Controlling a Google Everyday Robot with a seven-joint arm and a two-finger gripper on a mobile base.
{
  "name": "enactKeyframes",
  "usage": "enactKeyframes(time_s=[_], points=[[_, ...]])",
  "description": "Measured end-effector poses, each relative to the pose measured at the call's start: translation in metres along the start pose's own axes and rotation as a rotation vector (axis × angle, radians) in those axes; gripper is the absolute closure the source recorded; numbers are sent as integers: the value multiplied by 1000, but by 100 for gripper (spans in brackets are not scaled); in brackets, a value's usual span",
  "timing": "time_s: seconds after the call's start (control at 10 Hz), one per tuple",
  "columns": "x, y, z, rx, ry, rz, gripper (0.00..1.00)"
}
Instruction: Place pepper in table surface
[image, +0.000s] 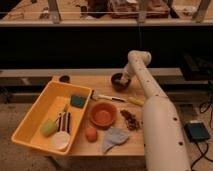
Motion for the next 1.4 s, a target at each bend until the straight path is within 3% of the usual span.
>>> enactKeyframes(time_s=[0.2, 0.3, 0.4, 0.6, 0.8, 1.1, 1.4], points=[[-5, -12, -22, 25, -10, -6, 100], [-10, -34, -72, 71, -38, -17, 100], [4, -46, -95, 82, -57, 8, 100], [40, -60, -110, 76, -81, 83, 100], [54, -65, -116, 73, -94, 115, 100], [56, -64, -116, 67, -102, 121, 100], [95, -38, -107, 20, -154, 206, 100]])
